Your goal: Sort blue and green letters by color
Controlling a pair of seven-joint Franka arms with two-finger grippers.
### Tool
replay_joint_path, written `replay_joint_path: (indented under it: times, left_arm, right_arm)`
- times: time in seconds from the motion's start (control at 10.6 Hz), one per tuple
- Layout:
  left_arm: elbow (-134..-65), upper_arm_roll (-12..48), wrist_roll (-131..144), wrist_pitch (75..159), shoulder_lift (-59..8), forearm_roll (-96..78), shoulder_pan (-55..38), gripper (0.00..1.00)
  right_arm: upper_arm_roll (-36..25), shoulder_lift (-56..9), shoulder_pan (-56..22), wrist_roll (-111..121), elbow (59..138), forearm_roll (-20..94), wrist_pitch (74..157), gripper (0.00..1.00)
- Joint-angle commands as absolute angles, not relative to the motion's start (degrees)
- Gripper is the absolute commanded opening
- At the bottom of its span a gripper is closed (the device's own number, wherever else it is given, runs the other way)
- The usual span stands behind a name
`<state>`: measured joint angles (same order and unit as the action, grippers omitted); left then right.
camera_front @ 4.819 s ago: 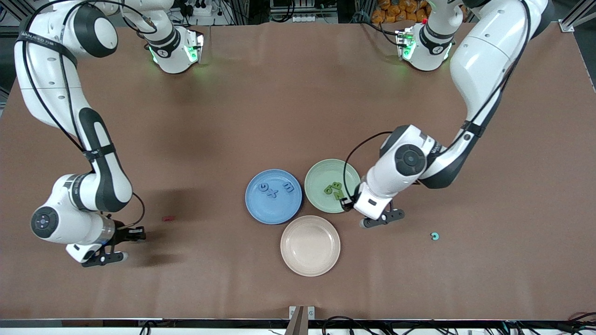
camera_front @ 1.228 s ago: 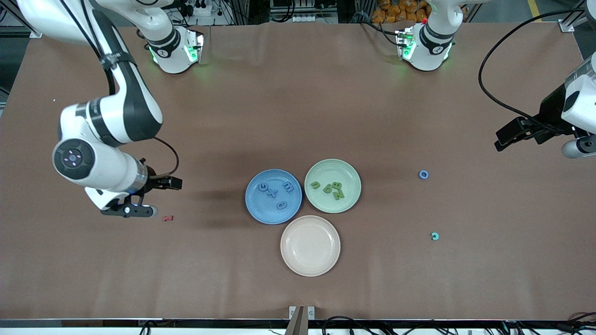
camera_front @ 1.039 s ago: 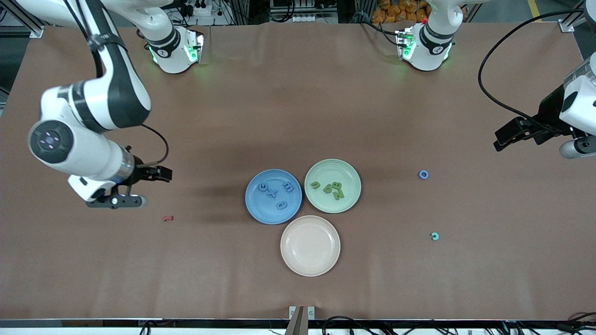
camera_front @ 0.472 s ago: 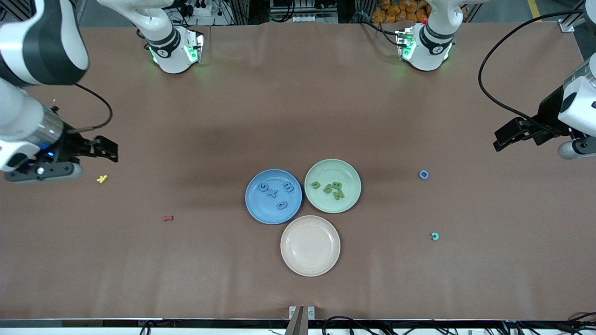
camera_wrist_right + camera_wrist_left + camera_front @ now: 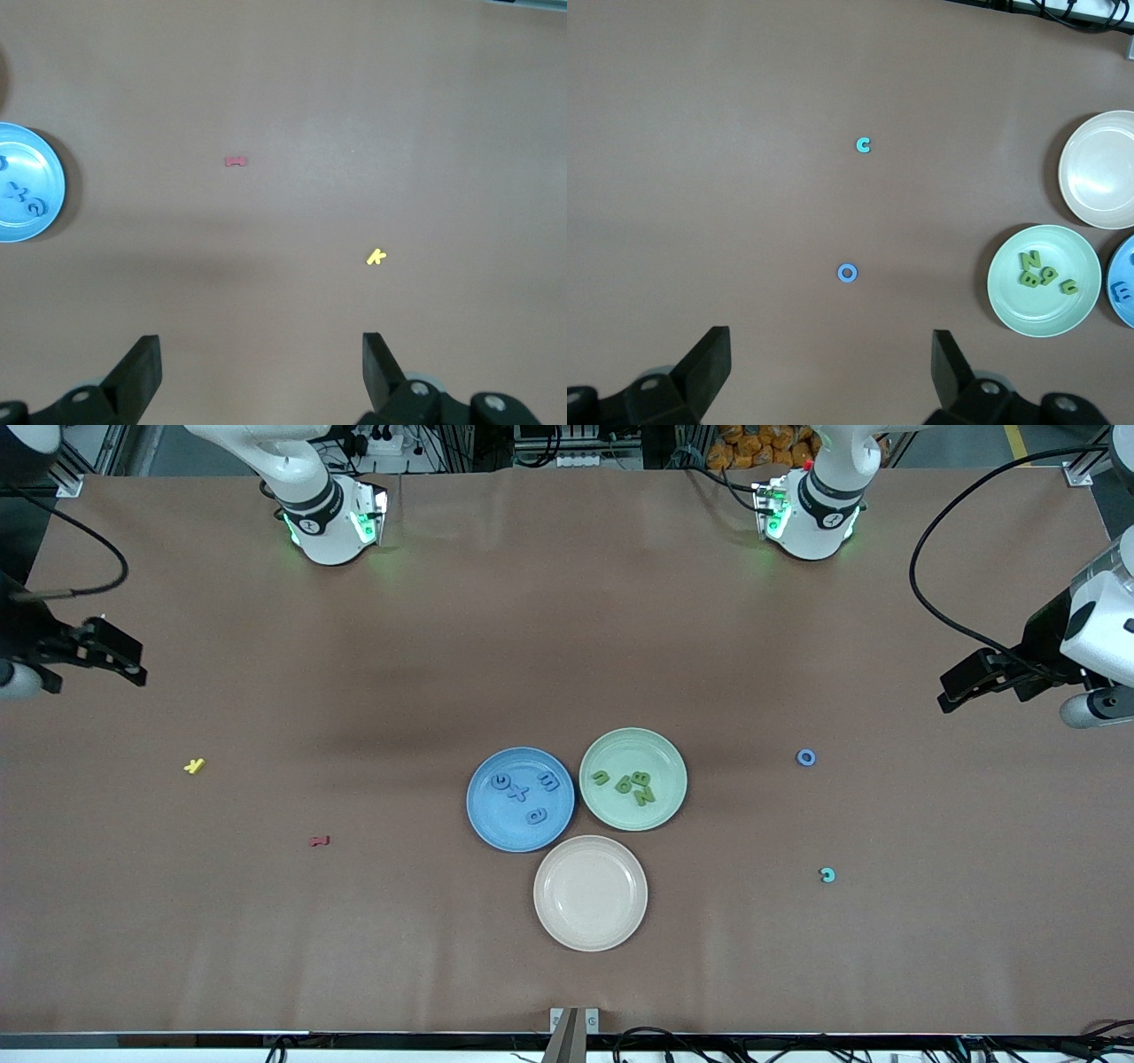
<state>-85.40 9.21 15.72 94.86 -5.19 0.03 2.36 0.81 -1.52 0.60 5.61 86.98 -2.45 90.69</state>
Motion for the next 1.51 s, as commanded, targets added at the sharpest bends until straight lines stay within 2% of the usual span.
replay_joint_path:
  times: [0.0, 0.19, 1.42]
  left_arm:
    - [-85.34, 9.49, 14.5, 94.04, -4.75, -0.18, 2.9, 1.0]
    - [-85.34, 9.49, 14.5, 94.04, -4.83, -0.18, 2.81, 1.0]
    - [-85.34, 9.49, 14.5, 94.04, -4.83, 0.35, 2.9, 1.0]
  right_arm:
    - [0.62, 2.01, 0.79, 5.8, 86.66, -1.14, 88.95, 1.0]
    - [0.18, 2.99, 2.53, 4.84, 86.83, 3.93, 88.33, 1.0]
    - [0.26, 2.99, 2.37, 3.52, 86.75, 2.9, 87.1, 1.0]
